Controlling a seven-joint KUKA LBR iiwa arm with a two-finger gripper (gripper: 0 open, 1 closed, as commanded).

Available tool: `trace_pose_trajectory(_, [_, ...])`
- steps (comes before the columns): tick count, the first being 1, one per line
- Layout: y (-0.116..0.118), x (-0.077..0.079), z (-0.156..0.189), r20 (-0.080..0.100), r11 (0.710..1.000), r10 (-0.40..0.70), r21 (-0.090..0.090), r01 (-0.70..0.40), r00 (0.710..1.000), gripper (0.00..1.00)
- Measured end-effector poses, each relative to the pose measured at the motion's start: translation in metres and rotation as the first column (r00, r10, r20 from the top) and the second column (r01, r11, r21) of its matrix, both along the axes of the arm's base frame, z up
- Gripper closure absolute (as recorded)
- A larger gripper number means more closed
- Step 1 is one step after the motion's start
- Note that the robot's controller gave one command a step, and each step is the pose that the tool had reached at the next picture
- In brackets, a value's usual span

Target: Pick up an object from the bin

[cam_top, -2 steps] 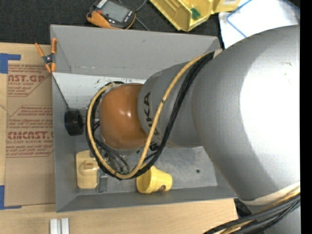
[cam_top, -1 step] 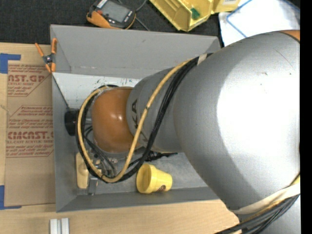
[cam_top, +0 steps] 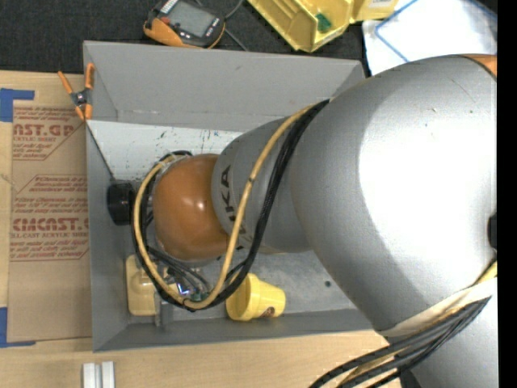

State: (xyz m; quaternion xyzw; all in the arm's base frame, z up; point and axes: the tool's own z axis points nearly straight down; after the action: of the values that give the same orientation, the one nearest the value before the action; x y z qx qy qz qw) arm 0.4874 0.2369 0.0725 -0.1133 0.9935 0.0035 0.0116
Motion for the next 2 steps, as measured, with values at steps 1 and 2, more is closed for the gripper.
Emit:
trace_pose_trajectory(1, [0.0025, -0.0016, 0.0016, -0.008, 0.992, -0.128, -0.001, 0.128, 0.992, 1.00])
trace_pose_trajectory(2, [0.0025, -0.0015, 0.0016, -0.008, 0.992, -0.128, -0.001, 0.128, 0.992, 1.00])
